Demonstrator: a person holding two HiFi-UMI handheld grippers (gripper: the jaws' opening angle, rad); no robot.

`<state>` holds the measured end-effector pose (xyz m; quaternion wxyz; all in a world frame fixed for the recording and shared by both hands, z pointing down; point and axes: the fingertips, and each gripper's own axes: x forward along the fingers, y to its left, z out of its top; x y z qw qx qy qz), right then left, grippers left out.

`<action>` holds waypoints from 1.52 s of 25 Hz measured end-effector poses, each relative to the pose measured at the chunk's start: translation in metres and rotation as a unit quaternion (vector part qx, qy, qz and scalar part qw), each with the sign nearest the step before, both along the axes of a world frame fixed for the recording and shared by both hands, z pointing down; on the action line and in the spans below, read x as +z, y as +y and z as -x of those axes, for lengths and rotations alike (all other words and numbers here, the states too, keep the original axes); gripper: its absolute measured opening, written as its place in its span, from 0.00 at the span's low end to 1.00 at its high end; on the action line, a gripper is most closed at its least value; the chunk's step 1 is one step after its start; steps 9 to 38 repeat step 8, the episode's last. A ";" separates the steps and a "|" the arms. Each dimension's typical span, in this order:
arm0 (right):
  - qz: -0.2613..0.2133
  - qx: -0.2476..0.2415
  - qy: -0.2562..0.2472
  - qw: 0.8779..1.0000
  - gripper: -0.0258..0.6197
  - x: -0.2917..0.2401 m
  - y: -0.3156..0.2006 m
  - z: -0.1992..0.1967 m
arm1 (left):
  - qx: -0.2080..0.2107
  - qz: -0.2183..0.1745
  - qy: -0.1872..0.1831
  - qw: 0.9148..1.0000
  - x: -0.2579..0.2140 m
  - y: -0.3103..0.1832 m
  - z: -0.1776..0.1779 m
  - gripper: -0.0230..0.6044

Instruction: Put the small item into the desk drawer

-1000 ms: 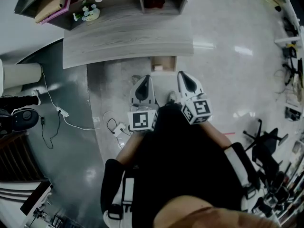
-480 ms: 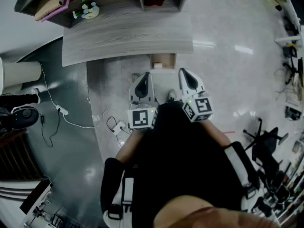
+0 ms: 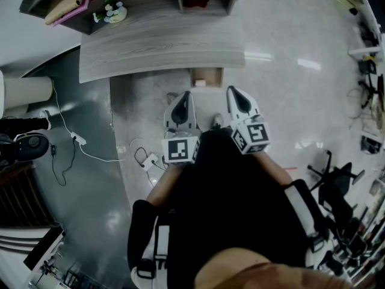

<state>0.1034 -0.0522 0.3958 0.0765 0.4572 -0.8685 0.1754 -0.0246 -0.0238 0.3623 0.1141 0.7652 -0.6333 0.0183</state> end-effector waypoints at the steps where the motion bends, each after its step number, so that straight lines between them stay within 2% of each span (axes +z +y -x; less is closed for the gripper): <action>1: 0.002 0.001 0.000 1.000 0.04 -0.001 0.000 0.000 | 0.000 0.000 -0.001 1.000 0.000 0.000 0.000 0.03; 38: 0.012 0.000 0.008 1.000 0.04 -0.001 0.004 0.000 | -0.003 0.002 0.000 1.000 -0.001 0.004 0.000 0.03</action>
